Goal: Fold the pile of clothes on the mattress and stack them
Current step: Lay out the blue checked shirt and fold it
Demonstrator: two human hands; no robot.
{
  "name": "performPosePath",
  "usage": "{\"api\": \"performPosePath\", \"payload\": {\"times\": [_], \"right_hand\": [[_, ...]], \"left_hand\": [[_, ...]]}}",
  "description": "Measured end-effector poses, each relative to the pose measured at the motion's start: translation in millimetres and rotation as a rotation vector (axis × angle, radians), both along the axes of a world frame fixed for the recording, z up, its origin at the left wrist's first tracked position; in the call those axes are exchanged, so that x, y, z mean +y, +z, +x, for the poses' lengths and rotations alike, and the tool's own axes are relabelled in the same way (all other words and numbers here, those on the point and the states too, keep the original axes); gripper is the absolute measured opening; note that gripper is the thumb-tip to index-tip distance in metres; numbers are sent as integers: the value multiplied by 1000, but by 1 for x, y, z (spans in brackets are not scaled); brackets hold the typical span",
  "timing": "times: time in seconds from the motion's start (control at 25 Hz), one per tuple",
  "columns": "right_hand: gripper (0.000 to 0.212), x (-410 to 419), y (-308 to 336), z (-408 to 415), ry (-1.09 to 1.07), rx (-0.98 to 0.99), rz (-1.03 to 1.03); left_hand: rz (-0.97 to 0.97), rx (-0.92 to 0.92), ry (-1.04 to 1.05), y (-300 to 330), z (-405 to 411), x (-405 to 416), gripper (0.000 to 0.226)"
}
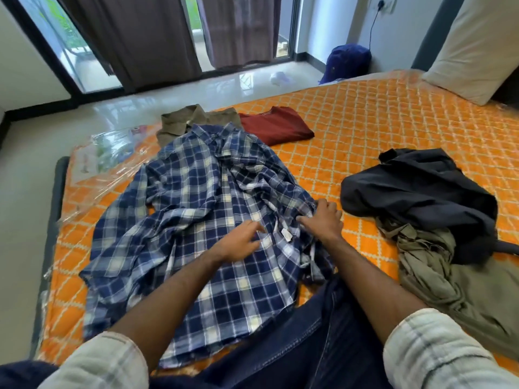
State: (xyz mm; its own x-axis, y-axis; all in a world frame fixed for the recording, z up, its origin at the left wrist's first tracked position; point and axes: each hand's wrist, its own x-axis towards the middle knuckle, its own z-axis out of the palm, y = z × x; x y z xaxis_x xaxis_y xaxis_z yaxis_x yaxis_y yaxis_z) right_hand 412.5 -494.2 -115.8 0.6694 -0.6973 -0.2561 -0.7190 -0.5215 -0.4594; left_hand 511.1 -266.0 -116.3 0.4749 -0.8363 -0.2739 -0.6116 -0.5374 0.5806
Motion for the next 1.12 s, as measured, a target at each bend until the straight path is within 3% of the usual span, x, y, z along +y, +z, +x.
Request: {"api": "performPosePath", "payload": {"times": [0.08,0.16,0.28,0.4,0.48,0.56,0.6,0.68,0.72,0.76,0.84,0.88,1.0,1.12], "right_hand": [[113,-16,-9,-4,-6,222,107],[124,-30,-24,-11,45,198,237],[105,-51,-33,-24,30,-144,671],[88,-62,-22,-30,159,-193,1003],[85,-61,-12,-28,310,-189,980],[68,-53,-1,-24,510,-223,898],[56,-47,2,-23,625,-221,858],[33,-36,-2,-24,758,-210,859],[23,-33,-4,-26,706,-271,884],[19,-31,-5,-29,580,-372,858],[35,-36,-15,-33,260,-461,652],[50,-40,-18,-34,187,-387,599],[84,-36,-21,-35,442,-51,602],[76,-18,-18,-31,669,-39,317]], "left_hand": [[-72,57,63,-6,3,-22,33],[-126,35,79,-12,5,-45,33],[-97,-28,74,-19,-1,-88,53],[-122,214,238,-14,-11,-132,91],[-162,517,448,-9,-8,-154,100],[-152,639,558,-3,2,-162,97],[-166,615,574,-6,7,-161,82],[-238,542,647,-13,12,-153,26],[-256,534,690,-16,13,-145,7],[-267,511,729,-21,16,-137,9],[-245,378,735,-30,18,-120,21],[-231,285,719,-29,15,-112,24],[-331,184,748,-14,-4,-93,18],[-371,224,567,-1,-16,-88,21]]}}
